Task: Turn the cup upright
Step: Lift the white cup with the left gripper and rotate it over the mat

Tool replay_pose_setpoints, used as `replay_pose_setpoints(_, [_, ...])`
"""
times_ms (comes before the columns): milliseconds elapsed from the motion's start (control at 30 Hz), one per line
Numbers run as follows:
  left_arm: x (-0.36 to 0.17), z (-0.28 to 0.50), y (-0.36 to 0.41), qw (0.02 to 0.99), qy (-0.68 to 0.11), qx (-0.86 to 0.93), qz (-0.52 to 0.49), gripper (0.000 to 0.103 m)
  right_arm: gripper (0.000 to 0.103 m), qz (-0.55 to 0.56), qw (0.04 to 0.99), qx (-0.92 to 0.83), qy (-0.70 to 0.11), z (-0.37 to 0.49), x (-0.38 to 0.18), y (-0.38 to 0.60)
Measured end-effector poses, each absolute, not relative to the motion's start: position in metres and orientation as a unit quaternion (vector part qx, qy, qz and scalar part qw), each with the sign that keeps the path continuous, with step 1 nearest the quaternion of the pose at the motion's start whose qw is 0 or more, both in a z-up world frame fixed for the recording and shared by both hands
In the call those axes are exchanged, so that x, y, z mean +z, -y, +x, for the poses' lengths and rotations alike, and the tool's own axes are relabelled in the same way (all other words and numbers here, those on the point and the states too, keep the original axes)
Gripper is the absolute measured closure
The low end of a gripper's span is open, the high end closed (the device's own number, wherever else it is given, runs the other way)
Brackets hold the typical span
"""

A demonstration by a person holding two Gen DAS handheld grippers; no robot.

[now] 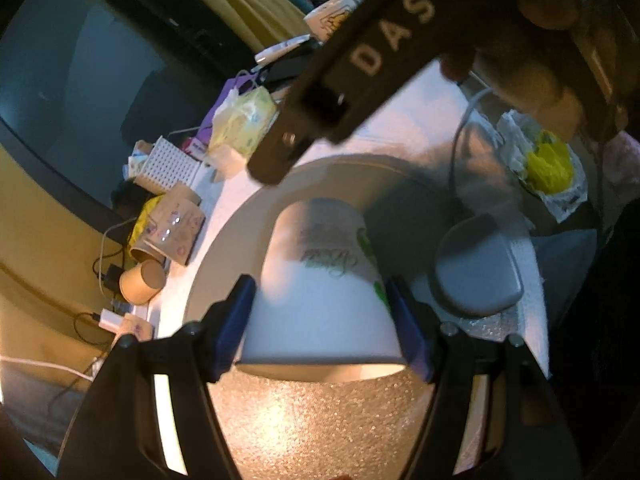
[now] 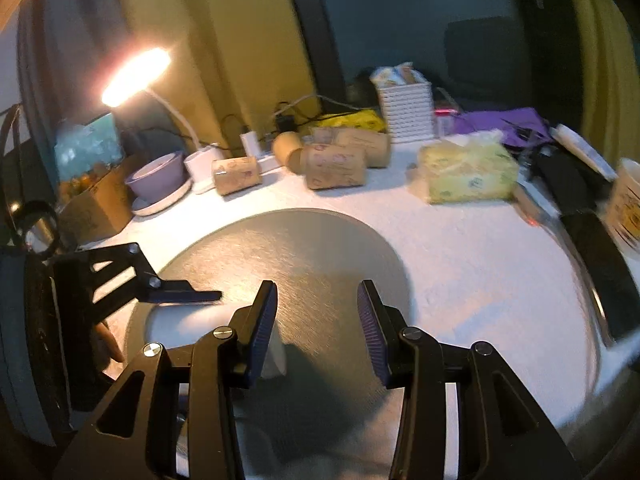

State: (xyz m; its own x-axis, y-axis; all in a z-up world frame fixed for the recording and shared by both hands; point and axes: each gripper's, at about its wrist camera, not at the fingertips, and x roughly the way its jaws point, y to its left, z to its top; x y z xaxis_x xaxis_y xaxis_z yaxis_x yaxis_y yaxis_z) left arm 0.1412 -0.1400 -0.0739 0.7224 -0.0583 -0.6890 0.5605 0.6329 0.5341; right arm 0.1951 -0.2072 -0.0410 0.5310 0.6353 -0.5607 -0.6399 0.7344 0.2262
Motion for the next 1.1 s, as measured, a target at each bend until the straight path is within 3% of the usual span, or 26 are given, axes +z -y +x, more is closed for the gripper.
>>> replay_pose_setpoints(1100, [-0.058,0.095,0.031,0.906,-0.384,-0.101,0.146,0.026,0.059,-0.107,0.825,0.428,-0.353,0.165,-0.056,0.148])
